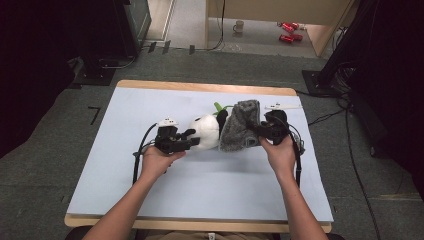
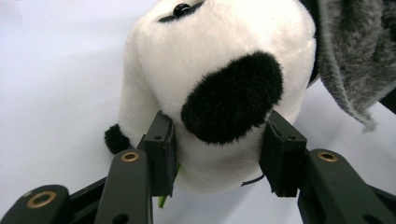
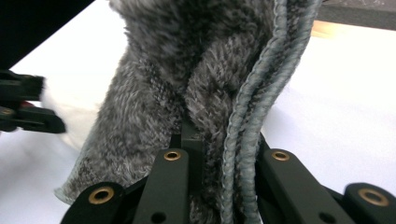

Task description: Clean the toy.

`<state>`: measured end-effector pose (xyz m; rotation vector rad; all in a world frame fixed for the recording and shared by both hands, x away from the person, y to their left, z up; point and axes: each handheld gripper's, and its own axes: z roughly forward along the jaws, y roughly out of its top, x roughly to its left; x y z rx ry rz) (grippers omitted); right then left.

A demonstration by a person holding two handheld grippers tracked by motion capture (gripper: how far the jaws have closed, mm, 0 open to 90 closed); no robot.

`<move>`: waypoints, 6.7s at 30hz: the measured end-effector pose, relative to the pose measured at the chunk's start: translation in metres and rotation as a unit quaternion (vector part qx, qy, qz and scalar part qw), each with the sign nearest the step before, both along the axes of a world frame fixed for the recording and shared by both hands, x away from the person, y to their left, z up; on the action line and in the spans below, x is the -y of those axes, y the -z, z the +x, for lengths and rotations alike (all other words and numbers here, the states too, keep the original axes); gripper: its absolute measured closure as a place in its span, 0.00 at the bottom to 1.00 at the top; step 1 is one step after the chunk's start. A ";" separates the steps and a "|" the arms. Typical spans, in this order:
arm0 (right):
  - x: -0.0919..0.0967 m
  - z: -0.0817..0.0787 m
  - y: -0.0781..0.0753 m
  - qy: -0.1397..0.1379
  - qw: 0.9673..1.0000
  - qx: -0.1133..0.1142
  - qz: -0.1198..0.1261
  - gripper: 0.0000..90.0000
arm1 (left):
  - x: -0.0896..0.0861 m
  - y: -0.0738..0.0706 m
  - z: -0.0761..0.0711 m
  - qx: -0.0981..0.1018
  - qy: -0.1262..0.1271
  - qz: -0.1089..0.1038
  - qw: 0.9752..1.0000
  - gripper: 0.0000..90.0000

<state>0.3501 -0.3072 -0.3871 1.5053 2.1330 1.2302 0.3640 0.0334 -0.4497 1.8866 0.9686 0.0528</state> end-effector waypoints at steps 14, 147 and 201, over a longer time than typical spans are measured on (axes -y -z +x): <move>0.018 0.006 0.029 0.029 0.999 -0.034 -0.012 0.88 | -0.007 0.001 0.010 -0.005 0.002 -0.006 1.000 0.59; -0.022 -0.004 -0.003 -0.053 0.998 0.006 0.029 0.87 | -0.019 0.006 -0.001 -0.010 0.006 -0.006 1.000 0.65; -0.110 -0.002 0.006 -0.168 0.986 0.007 0.003 0.86 | -0.019 0.009 -0.020 -0.015 -0.022 -0.011 1.000 0.65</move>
